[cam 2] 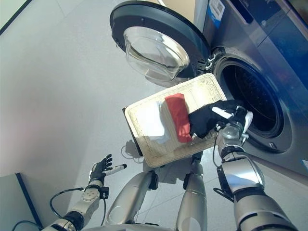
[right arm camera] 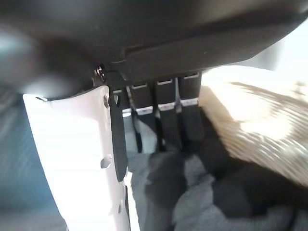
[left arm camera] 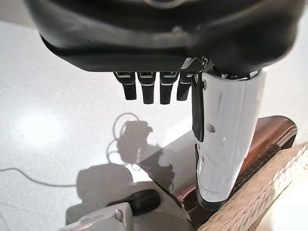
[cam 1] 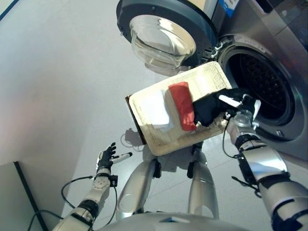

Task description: Pick up the clothes and place them into the washing machine

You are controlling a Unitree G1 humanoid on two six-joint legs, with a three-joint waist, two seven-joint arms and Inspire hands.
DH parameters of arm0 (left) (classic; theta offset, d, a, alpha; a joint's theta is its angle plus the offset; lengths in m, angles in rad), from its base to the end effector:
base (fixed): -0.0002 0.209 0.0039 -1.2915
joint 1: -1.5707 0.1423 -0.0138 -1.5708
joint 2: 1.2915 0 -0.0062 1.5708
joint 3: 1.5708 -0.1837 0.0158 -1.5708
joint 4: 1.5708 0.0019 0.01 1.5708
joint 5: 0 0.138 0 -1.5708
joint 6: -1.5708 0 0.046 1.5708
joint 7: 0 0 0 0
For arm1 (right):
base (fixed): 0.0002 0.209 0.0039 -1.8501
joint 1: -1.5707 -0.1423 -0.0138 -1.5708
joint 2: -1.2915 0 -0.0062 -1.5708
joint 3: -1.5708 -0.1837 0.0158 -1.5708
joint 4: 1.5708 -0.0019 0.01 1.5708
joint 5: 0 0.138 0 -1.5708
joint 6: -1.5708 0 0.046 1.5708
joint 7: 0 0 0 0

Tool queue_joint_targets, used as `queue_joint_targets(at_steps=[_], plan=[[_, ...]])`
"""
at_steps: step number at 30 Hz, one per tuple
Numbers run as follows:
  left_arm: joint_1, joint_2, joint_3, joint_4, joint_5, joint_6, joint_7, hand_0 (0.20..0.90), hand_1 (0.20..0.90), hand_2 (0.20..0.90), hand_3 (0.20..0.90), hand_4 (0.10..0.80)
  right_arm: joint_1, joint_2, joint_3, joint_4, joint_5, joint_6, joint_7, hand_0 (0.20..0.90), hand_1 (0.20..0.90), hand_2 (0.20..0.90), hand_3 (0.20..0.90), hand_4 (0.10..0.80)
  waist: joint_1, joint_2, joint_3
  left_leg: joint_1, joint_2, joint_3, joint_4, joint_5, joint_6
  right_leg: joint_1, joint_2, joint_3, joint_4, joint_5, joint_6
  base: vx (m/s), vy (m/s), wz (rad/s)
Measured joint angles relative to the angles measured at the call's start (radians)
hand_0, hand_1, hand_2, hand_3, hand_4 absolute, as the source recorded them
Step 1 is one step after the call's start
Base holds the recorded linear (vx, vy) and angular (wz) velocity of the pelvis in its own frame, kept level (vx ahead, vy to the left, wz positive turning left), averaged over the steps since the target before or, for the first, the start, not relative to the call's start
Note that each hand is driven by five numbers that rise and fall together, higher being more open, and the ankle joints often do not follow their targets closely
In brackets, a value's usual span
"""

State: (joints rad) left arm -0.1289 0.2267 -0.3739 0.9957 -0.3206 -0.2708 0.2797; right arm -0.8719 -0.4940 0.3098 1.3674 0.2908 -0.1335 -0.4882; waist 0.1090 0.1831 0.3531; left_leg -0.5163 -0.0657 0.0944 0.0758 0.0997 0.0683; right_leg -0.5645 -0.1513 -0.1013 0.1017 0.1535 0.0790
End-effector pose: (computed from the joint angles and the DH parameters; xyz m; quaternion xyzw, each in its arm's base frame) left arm 0.1581 0.1812 -0.0828 0.0959 0.3052 0.0820 0.9439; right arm 0.3185 -0.2622 0.0739 -0.2217 0.1248 -0.3174 0.9135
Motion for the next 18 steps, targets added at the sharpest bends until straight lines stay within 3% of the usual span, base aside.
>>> queue_joint_targets(at_steps=[7,12,18], plan=[[0.001,0.0,0.0,0.006,0.003,-0.011,0.001,0.9,0.9,0.9,0.9,0.8,-0.003,-0.005,0.126,-0.041,-0.347,0.053,-0.016,0.9,0.9,0.9,0.9,0.8,-0.009,-0.009,-0.001,-0.014,0.0,-0.01,0.012,0.0,0.0,-0.004,-0.001,-0.008,0.001,0.0,0.0,-0.002,0.007,0.06],[0.003,0.002,0.001,0.016,0.003,-0.021,0.003,0.9,0.9,0.9,0.9,0.8,-0.002,-0.018,0.267,-0.063,-0.532,0.09,-0.015,0.9,0.9,0.9,0.9,0.8,-0.013,-0.053,0.0,-0.016,0.001,-0.01,0.012,-0.001,0.0,-0.006,0.001,-0.01,0.0,-0.002,0.002,-0.002,-0.004,-0.02],[0.003,0.005,0.001,0.016,0.003,-0.041,0.002,0.9,0.9,0.9,0.9,0.8,-0.009,-0.087,0.444,-0.104,-0.903,0.157,-0.02,0.9,0.9,0.9,0.9,0.8,-0.01,-0.099,0.005,-0.038,0.001,-0.018,0.018,-0.001,0.0,-0.019,0.0,-0.021,0.0,0.0,0.0,-0.008,-0.012,0.05]])
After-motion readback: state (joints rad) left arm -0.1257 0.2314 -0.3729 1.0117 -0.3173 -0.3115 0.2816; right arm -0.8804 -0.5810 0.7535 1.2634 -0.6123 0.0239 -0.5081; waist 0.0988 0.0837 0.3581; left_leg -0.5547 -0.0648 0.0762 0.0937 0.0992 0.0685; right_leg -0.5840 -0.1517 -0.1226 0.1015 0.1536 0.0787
